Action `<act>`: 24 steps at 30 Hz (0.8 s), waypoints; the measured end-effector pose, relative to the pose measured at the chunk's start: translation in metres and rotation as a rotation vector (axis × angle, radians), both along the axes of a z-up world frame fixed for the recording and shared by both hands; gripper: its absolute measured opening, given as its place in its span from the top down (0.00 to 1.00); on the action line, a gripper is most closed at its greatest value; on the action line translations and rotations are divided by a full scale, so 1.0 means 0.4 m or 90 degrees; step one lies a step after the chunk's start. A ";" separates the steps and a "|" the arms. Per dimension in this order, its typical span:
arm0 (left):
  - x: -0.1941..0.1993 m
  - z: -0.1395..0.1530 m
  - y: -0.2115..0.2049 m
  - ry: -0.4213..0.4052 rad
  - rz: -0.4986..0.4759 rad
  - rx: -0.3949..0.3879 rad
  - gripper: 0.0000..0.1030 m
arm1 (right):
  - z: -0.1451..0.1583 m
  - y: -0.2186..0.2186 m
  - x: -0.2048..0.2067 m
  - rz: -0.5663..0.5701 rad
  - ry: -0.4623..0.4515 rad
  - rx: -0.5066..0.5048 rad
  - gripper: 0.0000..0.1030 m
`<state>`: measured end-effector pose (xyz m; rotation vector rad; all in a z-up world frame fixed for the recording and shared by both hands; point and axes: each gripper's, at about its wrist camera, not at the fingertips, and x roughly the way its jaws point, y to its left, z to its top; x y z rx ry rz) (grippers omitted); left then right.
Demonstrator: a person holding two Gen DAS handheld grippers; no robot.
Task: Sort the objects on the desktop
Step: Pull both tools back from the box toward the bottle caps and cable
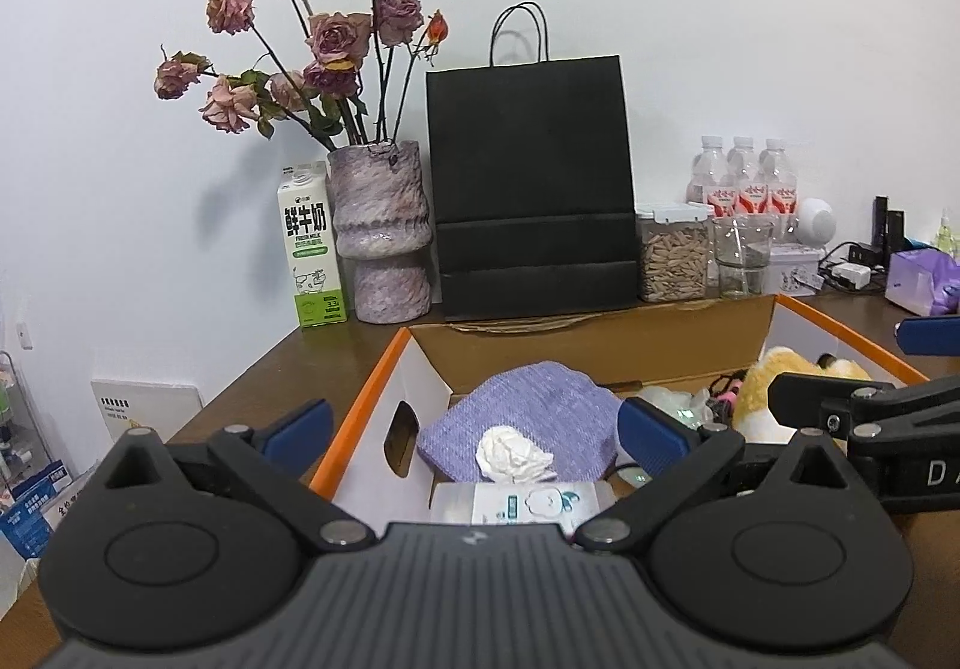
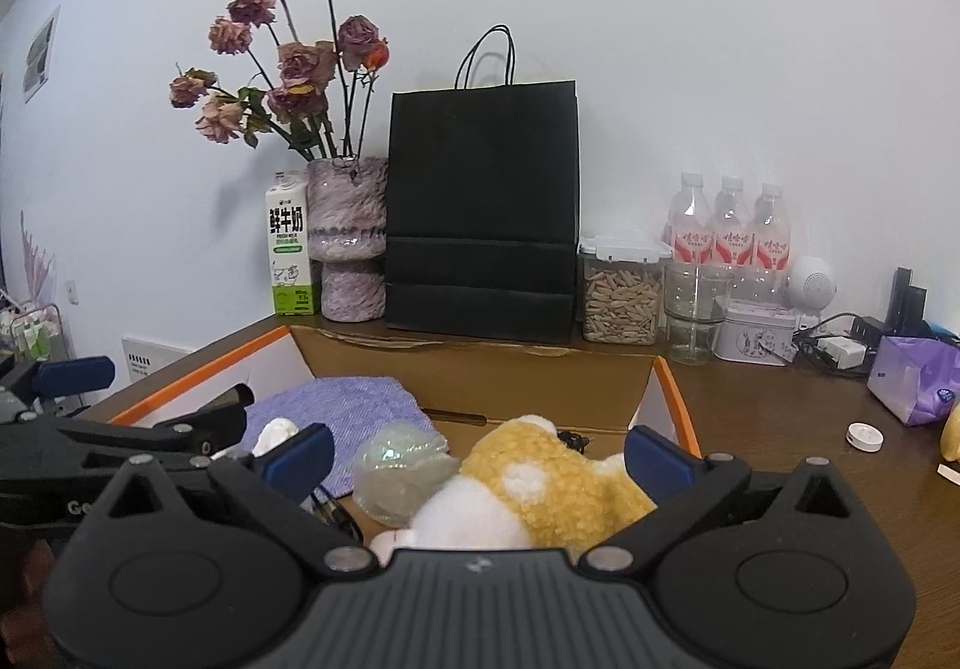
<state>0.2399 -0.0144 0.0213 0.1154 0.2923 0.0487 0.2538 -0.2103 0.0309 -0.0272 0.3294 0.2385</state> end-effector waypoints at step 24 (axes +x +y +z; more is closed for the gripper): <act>-0.089 -0.034 0.022 0.052 -0.064 -0.010 0.00 | -0.046 0.010 -0.106 0.074 0.035 -0.040 0.00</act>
